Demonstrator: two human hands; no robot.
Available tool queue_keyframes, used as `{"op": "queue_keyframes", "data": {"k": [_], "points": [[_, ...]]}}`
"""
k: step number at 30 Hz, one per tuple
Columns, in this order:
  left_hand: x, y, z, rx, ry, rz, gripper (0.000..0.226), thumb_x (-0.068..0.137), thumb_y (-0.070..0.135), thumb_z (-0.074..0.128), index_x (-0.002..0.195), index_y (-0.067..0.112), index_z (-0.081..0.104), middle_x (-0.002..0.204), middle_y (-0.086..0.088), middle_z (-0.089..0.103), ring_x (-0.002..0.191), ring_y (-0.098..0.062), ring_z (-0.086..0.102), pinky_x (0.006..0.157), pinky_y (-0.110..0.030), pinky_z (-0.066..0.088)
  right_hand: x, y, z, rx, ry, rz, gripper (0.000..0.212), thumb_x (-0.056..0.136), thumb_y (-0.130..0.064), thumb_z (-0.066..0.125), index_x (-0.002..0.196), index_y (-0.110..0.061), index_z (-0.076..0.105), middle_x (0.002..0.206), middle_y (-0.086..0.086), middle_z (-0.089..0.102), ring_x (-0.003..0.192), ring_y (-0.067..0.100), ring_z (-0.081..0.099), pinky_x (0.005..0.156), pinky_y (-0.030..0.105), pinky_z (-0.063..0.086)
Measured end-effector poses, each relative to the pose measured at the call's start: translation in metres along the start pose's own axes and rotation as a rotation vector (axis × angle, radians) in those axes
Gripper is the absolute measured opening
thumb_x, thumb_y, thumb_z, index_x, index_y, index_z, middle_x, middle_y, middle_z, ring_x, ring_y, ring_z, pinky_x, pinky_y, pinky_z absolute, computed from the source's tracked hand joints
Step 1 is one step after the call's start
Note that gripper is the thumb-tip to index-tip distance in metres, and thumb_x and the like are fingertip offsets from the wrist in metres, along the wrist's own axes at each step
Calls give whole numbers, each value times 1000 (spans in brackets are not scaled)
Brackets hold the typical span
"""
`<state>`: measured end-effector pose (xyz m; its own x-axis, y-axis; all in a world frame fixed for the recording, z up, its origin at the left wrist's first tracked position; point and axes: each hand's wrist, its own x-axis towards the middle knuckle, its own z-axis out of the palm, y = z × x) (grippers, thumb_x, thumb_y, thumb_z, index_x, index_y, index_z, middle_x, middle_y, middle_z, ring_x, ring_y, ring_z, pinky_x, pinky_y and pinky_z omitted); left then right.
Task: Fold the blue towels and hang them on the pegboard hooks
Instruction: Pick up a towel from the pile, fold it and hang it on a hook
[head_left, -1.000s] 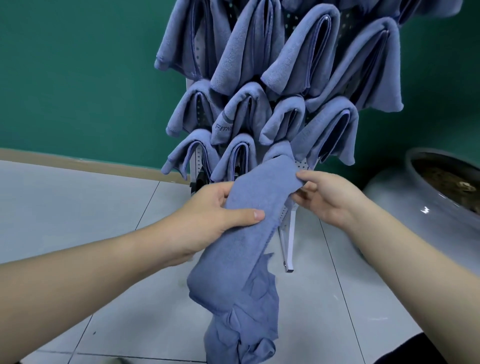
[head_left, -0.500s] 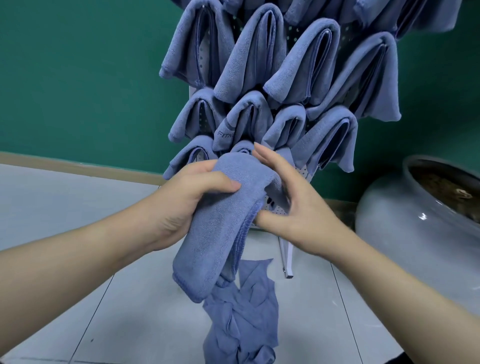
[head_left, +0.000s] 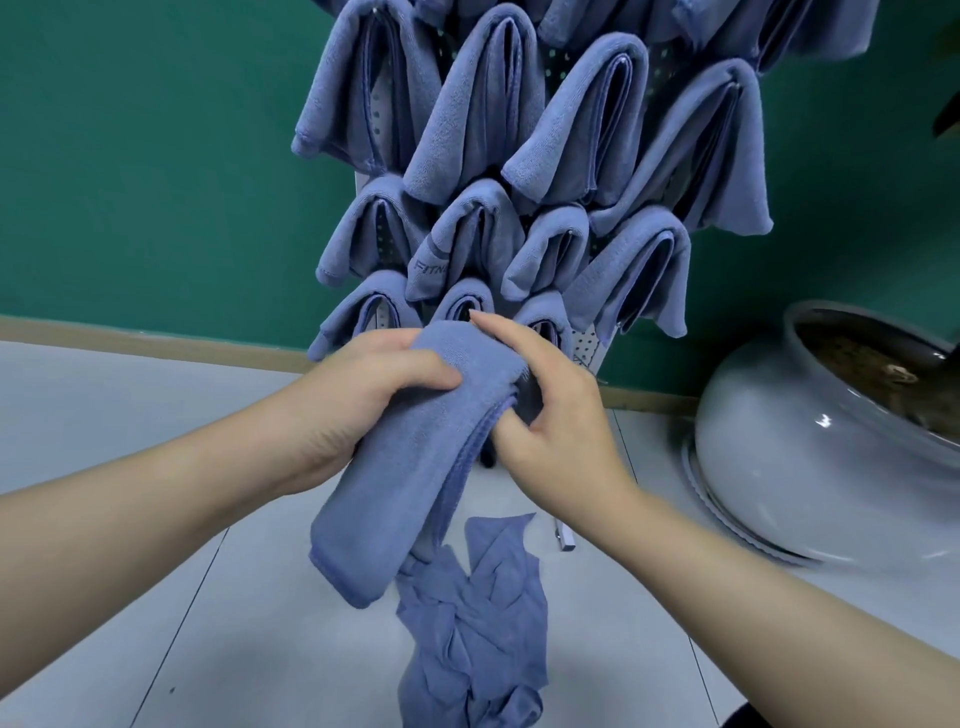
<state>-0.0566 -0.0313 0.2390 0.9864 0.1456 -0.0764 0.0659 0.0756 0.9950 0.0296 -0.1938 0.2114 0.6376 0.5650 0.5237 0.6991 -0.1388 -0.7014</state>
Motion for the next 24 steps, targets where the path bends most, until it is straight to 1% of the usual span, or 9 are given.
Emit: {"op": "queue_keyframes", "data": {"k": [3, 6, 9, 12, 15, 17, 20, 22, 24], "points": [[0, -3, 1, -22, -72, -6, 37, 83, 25, 68, 115, 7, 72, 110, -17, 76, 96, -30, 75, 84, -39, 61, 1, 0, -2, 105, 80, 91, 49, 89, -1, 57, 135, -18, 64, 105, -10, 73, 88, 3, 65, 78, 21, 49], [1, -8, 2, -2, -137, -17, 43, 78, 18, 76, 121, 11, 70, 116, -12, 76, 101, -25, 75, 87, -34, 61, 9, -3, -10, 158, 218, 150, 35, 90, -4, 56, 119, -19, 71, 83, -3, 72, 71, 18, 62, 65, 33, 51], [1, -16, 7, 60, -137, -30, 48, 75, 14, 84, 121, 13, 69, 116, -8, 77, 103, -22, 75, 86, -31, 60, 17, 1, -22, 173, 319, 232, 30, 92, 4, 54, 80, -22, 63, 61, -15, 57, 58, 6, 46, 57, 22, 41], [5, -27, 21, 97, -65, -34, 33, 84, 24, 78, 111, 7, 70, 99, -4, 79, 88, -18, 74, 74, -24, 56, 24, 11, -33, 198, 410, 353, 36, 92, 0, 52, 64, -18, 38, 57, -13, 38, 60, 8, 31, 54, 22, 29], [15, -44, 39, 163, 15, -60, 29, 95, 33, 65, 92, 5, 66, 77, -1, 73, 70, -20, 63, 63, -28, 52, 25, 21, -43, 130, 435, 414, 34, 89, 0, 50, 63, -16, 34, 56, -9, 36, 59, 10, 28, 52, 23, 26], [24, -59, 47, 376, 113, -4, 23, 95, 43, 68, 102, 21, 68, 93, 10, 76, 86, -11, 69, 74, -22, 55, 21, 26, -48, 46, 417, 439, 31, 89, -3, 50, 63, -14, 36, 55, -7, 38, 57, 11, 29, 52, 26, 28], [35, -65, 60, 676, 270, 178, 52, 90, 50, 71, 135, 31, 53, 128, 18, 62, 117, 1, 57, 95, -16, 45, 12, 35, -55, -85, 357, 462, 23, 85, -9, 52, 66, -9, 39, 55, -1, 40, 57, 17, 30, 53, 35, 30], [40, -60, 73, 765, 268, 322, 64, 91, 53, 66, 147, 28, 46, 140, 17, 53, 129, -2, 49, 107, -23, 40, 5, 41, -61, -144, 323, 478, 19, 84, -15, 54, 67, -10, 46, 56, -3, 47, 57, 20, 37, 54, 36, 35], [45, -55, 89, 807, 206, 359, 71, 87, 58, 61, 150, 29, 44, 142, 17, 51, 132, -3, 47, 110, -28, 39, 2, 44, -69, -142, 318, 520, 8, 85, -19, 58, 77, -16, 58, 66, -5, 61, 65, 20, 53, 61, 36, 46]]}}
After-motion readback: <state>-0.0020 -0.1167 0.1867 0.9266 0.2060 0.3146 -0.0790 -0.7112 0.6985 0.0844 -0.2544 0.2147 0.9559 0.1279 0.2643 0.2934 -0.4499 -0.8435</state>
